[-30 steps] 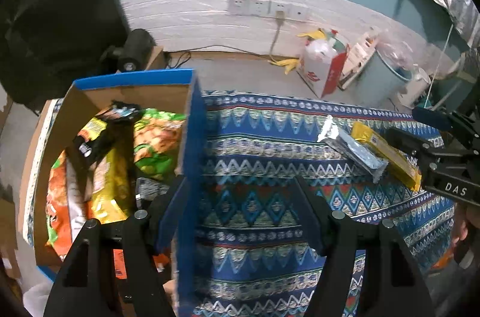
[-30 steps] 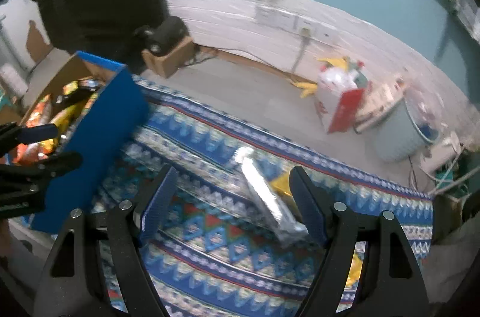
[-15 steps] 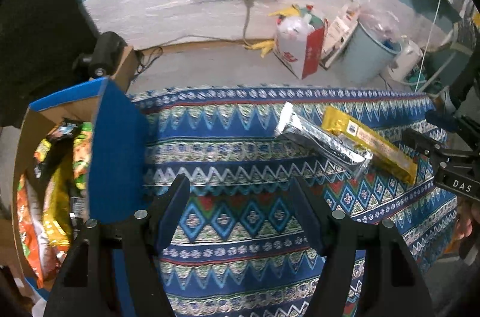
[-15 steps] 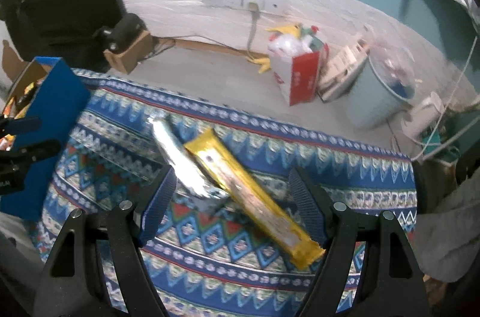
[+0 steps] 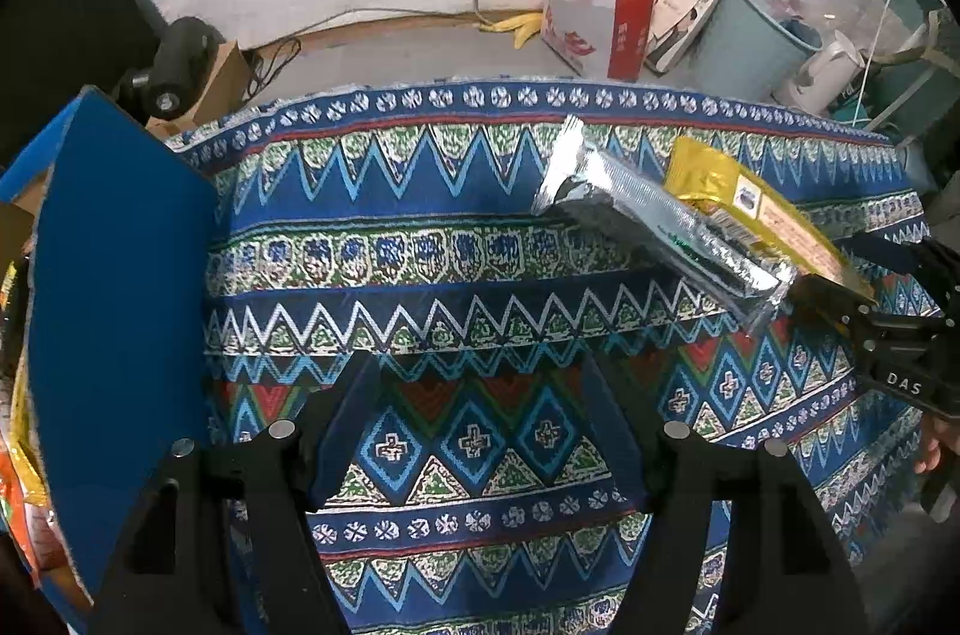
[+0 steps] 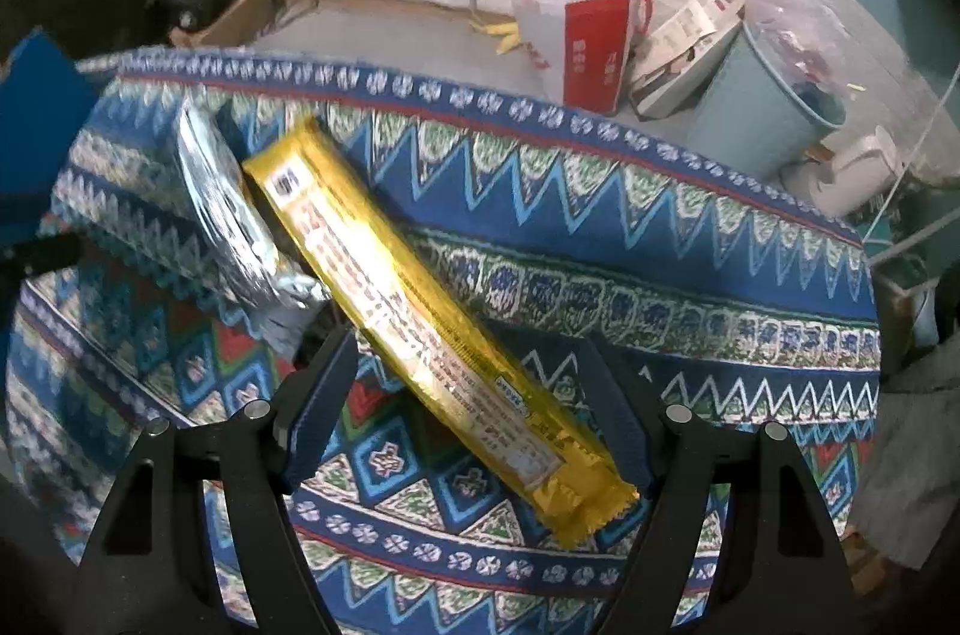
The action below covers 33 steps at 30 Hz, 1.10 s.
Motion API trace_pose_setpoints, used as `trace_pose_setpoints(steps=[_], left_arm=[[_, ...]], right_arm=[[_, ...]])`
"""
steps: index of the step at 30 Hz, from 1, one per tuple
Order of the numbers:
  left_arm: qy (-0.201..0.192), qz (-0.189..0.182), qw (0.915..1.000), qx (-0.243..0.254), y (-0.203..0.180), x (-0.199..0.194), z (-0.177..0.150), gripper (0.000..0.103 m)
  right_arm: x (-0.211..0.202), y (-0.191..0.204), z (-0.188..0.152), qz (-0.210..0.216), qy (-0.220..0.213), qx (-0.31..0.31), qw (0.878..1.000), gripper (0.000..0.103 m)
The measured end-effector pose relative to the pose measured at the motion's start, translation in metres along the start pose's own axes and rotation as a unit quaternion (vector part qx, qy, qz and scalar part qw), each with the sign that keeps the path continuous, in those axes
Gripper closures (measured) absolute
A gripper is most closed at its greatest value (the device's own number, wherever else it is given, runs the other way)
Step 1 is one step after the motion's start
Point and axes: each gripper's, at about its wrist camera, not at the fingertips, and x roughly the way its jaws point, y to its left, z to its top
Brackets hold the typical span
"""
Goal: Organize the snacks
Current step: 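Move both tools to the silver and yellow bars on the cloth, then grasp the silver foil bar with the left tool while the right tool grasps the yellow bar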
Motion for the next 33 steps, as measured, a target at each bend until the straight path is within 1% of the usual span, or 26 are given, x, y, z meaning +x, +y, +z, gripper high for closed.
trace_pose_setpoints(steps=[2,4,6,7,8,9,10,13,16,19,21,25,28,30,33], left_arm=[[0.006,-0.001,1.0000,0.002,0.000,0.004,-0.001,0.032],[0.009,-0.001,1.0000,0.004,0.000,0.006,-0.003,0.032],[0.012,0.001,0.9999,0.005,0.000,0.007,-0.005,0.032],[0.014,0.003,0.9999,0.007,0.000,0.008,-0.006,0.032],[0.016,0.004,0.9998,0.008,-0.001,0.008,-0.007,0.032],[0.017,0.003,0.9998,0.010,-0.001,0.008,-0.008,0.032],[0.018,0.003,0.9998,0.011,-0.002,0.008,-0.010,0.032],[0.019,0.001,0.9997,0.014,-0.002,0.007,-0.012,0.032],[0.020,-0.001,0.9997,0.014,-0.001,0.004,-0.017,0.032],[0.020,-0.007,0.9997,0.010,0.001,0.000,-0.019,0.032],[0.021,-0.012,0.9997,0.007,0.002,-0.001,-0.020,0.032],[0.026,-0.020,0.9995,0.001,0.001,-0.002,-0.021,0.032],[0.031,-0.031,0.9990,-0.008,0.003,0.000,-0.023,0.029],[0.034,-0.037,0.9986,-0.015,0.002,0.003,-0.023,0.029],[0.034,-0.034,0.9987,-0.020,-0.002,0.007,-0.023,0.029]], right_arm=[[0.006,0.001,-0.002,0.001,0.005,-0.007,1.000,0.032],[0.013,0.003,-0.004,0.004,0.010,-0.012,1.000,0.042],[0.017,0.009,-0.005,-0.002,0.009,-0.026,1.000,0.045],[0.018,0.012,-0.006,-0.004,0.007,-0.033,0.999,0.050],[0.018,0.016,-0.007,-0.003,0.005,-0.040,0.999,0.052],[0.018,0.020,-0.007,-0.001,0.004,-0.045,0.999,0.059],[0.018,0.025,-0.008,0.002,0.005,-0.050,0.999,0.063],[0.017,0.040,-0.012,0.020,0.008,-0.062,0.998,0.069],[0.015,0.054,-0.019,0.034,0.015,-0.065,0.997,0.070],[0.013,0.066,-0.027,0.059,0.022,-0.055,0.997,0.070],[0.013,0.072,-0.031,0.068,0.025,-0.049,0.996,0.070],[0.009,0.088,-0.042,0.080,0.028,-0.040,0.996,0.070],[0.005,0.100,-0.051,0.090,0.034,-0.031,0.995,0.070],[0.002,0.108,-0.058,0.092,0.038,-0.023,0.995,0.071],[-0.001,0.116,-0.069,0.088,0.034,-0.010,0.995,0.071]])
